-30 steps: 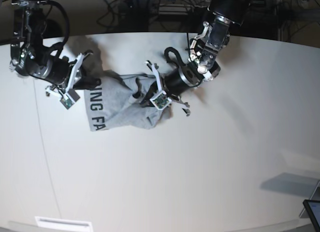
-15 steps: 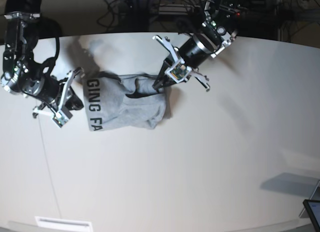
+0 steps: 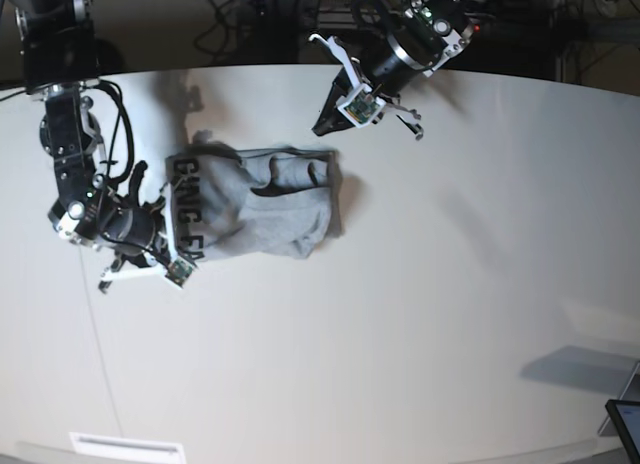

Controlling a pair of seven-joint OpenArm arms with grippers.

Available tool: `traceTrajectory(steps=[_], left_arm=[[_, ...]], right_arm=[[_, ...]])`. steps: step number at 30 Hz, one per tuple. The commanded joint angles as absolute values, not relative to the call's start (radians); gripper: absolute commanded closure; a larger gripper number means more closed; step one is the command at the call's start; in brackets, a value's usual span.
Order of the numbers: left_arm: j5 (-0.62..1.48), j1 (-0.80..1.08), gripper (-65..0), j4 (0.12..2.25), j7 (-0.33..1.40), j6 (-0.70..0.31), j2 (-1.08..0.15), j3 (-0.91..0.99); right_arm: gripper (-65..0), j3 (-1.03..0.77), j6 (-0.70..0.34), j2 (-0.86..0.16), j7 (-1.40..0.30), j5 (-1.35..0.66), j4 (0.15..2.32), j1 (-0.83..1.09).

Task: Fold the T-shirt properly
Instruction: 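Grasp the bundle edges with both grippers and tuck them under, then pull the bundle's lettered side flat with both grippers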

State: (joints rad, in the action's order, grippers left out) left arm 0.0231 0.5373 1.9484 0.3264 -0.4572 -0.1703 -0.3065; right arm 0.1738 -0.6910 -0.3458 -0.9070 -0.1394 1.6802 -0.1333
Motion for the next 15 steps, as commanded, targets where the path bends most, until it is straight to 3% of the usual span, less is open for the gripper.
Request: traceTrajectory(steps=[1, 15], left_arm=[[0.031, 0.536, 0.0, 1.962, 0.325, -0.447, -0.186, -0.306], [0.031, 0.426, 0.0, 1.784, 0.329, -0.446, -0.174, -0.318]], right_arm=[[0.0, 0.173, -0.690, -0.357, -0.888, -0.142, 1.679, -0.157], [0.0, 0.177, -0.690, -0.363, -0.808, -0.140, 1.443, -0.283]])
